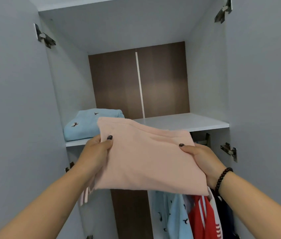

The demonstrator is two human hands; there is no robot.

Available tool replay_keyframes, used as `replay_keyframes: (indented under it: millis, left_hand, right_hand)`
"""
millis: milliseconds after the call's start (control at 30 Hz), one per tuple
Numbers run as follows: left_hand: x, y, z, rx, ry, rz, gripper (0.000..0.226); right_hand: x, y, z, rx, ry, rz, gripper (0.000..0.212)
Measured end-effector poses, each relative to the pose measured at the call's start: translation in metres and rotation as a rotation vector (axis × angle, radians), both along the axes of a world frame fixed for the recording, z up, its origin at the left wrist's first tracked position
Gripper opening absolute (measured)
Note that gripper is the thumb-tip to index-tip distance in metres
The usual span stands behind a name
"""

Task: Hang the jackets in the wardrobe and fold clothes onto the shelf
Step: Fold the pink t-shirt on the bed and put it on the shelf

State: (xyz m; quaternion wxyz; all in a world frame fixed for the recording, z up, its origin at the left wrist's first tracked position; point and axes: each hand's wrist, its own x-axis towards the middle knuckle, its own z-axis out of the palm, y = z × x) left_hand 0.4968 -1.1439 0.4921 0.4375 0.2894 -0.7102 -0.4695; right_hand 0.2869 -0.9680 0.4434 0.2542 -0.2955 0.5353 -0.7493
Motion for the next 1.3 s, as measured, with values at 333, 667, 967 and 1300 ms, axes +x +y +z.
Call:
replay_keyframes:
  millis: [333, 667, 967, 1300]
  left_hand:
    - [-0.175, -0.059, 0.034, -0.036, -0.132, -0.013, 0.024]
    - [-0.315, -0.122, 0.059, -0.242, -0.494, -0.213, 0.025]
    - [-0.445, -0.153, 0.065, -0.574, -0.731, -0.444, 0.032]
    - [-0.555, -0.134, 0.058, -0.795, -0.721, -0.618, 0.034]
  right_hand:
    - [-0.126, -0.038, 0.052, -0.020, 0.086, -0.185, 0.011]
    - [-0.193, -0.057, 0.055, 0.058, 0.043, -0.290, 0.012]
    - [-0.223, -0.061, 0.043, 0.147, 0.094, -0.350, 0.024]
    - [-0.231, -0.050, 0.037, 0.521, 0.286, -0.757, 0.035]
